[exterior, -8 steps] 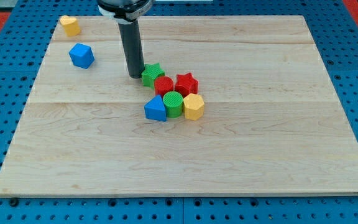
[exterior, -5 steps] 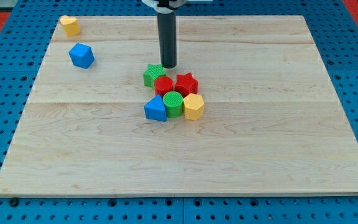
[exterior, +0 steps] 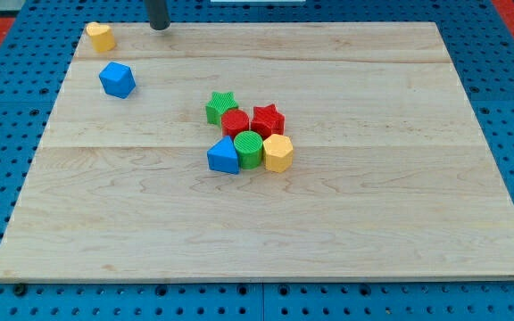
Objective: Move the yellow heart closer to the blue cube
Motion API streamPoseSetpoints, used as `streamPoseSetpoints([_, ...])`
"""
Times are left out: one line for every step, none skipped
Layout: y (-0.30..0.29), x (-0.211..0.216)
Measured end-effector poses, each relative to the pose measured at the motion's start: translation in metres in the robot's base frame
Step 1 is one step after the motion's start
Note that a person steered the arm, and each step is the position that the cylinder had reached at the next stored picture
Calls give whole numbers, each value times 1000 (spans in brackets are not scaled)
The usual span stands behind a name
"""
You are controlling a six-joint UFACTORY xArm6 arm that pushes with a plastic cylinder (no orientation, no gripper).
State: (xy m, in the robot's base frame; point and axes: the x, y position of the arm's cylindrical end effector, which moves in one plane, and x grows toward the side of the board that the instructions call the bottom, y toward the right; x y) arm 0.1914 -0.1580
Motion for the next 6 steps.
streamPoseSetpoints([-44, 0])
streamPoseSetpoints([-89, 1])
streamPoseSetpoints([-99, 13])
streamPoseSetpoints([-76, 41])
streamPoseSetpoints([-76, 61])
streamPoseSetpoints([-76, 78])
